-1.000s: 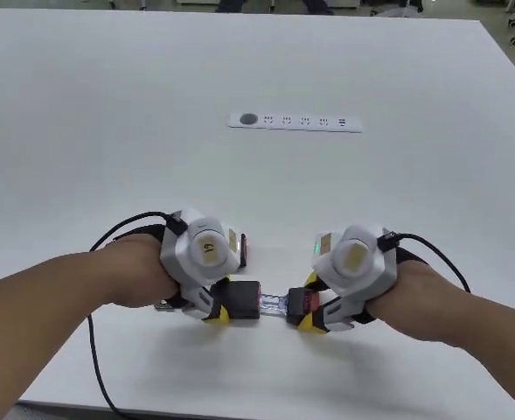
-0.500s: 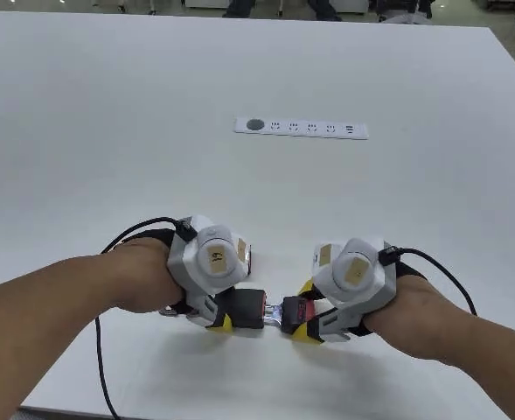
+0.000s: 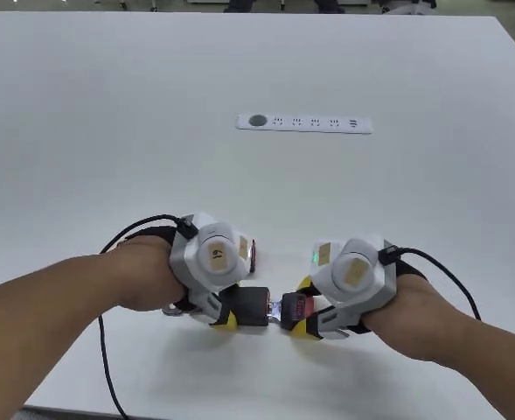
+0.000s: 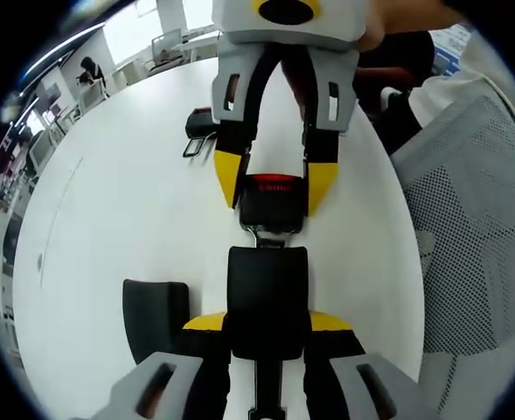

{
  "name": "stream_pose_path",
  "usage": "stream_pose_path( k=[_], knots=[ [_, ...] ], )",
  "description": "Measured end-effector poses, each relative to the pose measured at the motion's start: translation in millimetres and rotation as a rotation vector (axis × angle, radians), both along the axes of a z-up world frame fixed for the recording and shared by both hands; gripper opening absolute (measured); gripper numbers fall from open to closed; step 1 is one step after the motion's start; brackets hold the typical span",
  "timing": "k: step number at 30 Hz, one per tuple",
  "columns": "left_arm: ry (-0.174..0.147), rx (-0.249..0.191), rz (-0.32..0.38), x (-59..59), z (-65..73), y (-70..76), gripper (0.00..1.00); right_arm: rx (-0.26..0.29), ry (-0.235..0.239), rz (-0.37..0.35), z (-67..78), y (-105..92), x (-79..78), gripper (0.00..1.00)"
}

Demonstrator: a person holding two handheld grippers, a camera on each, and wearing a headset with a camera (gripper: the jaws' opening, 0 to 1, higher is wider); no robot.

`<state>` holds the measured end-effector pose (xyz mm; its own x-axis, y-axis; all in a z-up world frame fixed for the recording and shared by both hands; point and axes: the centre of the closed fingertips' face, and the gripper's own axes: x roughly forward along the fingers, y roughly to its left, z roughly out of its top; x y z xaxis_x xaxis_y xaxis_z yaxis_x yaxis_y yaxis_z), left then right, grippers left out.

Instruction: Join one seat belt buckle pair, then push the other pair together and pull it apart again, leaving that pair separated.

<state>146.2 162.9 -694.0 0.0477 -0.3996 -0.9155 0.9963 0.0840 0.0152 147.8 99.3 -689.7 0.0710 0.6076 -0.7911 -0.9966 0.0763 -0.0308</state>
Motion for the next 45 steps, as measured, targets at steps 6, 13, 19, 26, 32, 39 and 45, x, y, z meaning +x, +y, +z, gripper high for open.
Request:
stream_pose_path(
  k=[6,13,19,26,32,39,45],
  knots=[
    [-0.001,0.005,0.002,1.4,1.3,3.8,0.32,-0.006,0.005,0.009,-4.1,9.7,-2.2,0.30],
    [-0.006,-0.002,0.010,1.5,0.3,2.7,0.32,-0.008,0.008,0.002,-3.8,11.7,-1.4,0.31],
    [-0.009,-0.021,0.012,-0.1,0.9,3.6,0.32,-0.039,-0.017,0.031,-4.2,8.6,-0.7,0.30],
    [-0.009,0.001,0.008,-0.7,2.1,2.0,0.31,-0.039,-0.004,0.018,-4.5,6.7,1.2,0.30],
    [-0.008,-0.001,0.019,-0.6,2.3,3.2,0.31,-0.038,-0.002,0.007,-5.3,5.7,2.9,0.30],
    [-0.008,-0.004,0.019,0.4,2.4,2.6,0.32,-0.030,0.001,-0.007,-1.3,5.1,1.5,0.30],
    [0.008,-0.005,0.046,0.5,1.3,1.9,0.33,-0.032,0.007,-0.018,0.9,5.8,0.1,0.32]
  ],
)
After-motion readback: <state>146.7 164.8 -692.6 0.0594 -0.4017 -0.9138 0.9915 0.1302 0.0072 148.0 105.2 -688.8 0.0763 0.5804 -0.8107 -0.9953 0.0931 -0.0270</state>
